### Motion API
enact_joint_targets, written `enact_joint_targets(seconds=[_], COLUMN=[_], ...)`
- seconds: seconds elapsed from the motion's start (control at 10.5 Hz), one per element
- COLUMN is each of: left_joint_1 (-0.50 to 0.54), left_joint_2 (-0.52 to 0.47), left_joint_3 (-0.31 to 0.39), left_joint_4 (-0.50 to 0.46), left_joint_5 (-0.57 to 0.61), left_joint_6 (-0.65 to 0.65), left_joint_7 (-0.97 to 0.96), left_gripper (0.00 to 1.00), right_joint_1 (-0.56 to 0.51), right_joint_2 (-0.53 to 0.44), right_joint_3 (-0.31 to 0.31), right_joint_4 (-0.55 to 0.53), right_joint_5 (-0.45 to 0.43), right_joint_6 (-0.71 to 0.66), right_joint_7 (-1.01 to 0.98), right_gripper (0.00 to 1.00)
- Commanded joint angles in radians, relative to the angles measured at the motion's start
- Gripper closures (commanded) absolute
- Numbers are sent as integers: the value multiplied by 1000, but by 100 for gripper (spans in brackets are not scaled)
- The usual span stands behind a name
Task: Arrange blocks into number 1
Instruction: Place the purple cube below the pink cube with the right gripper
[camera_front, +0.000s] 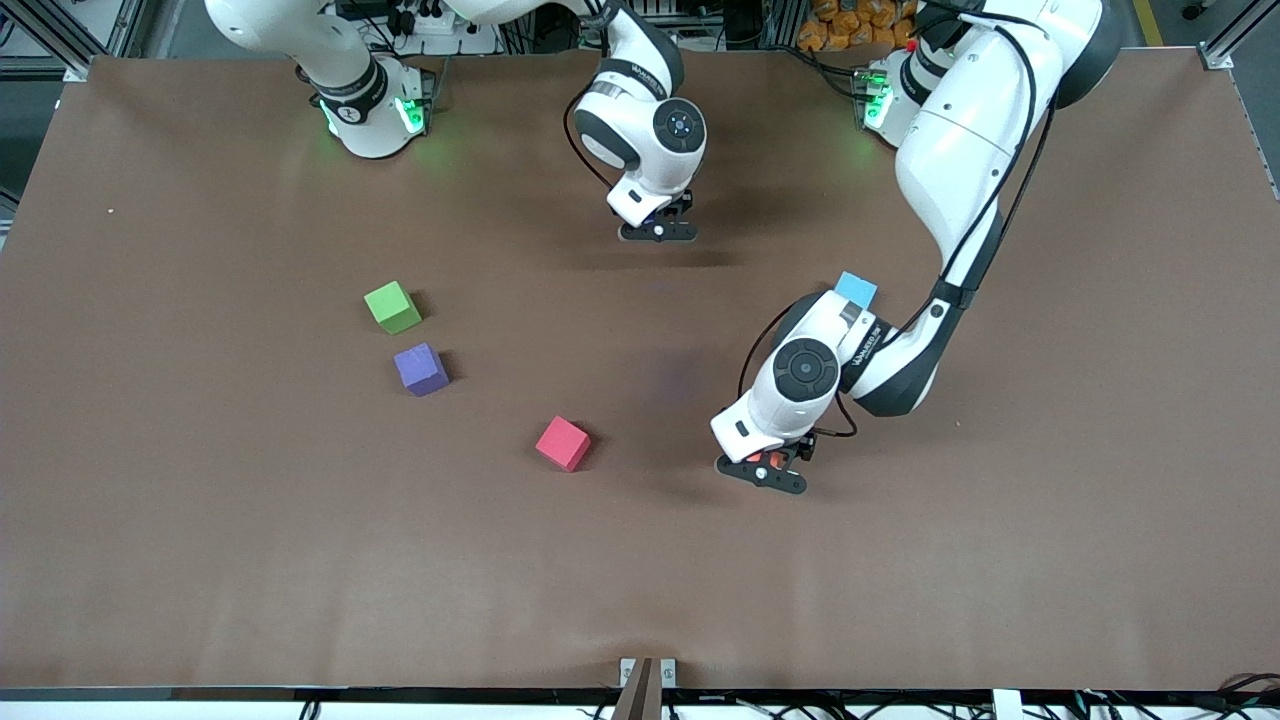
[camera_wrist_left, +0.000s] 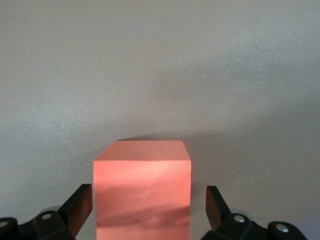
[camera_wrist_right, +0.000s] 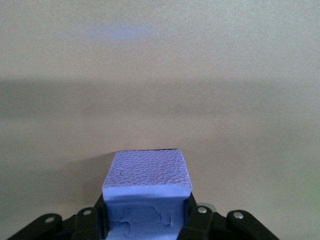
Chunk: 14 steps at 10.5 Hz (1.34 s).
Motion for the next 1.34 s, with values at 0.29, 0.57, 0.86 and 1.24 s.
enact_joint_targets(seconds=[0.29, 0.57, 0.86, 1.24], left_joint_1=[-13, -8, -10, -43], left_joint_2=[-5, -39, -65, -71], left_joint_3=[6, -3, -35, -97], left_joint_4=[15, 15, 14, 0], left_joint_5=[17, 12, -18, -12], left_joint_6=[-46, -127, -153, -211], left_joint_7=[-63, -150, -282, -444], left_gripper=[100, 100, 100, 100], right_joint_1=[20, 23, 28, 34], right_joint_2=[-25, -25, -23, -19], right_joint_3=[-4, -4, -4, -4], right_joint_4=[-27, -28, -30, -30], right_joint_5=[17, 17, 17, 21], right_joint_6=[20, 16, 13, 13], right_joint_7=[10, 10, 12, 27], right_gripper=[68, 67, 63, 40])
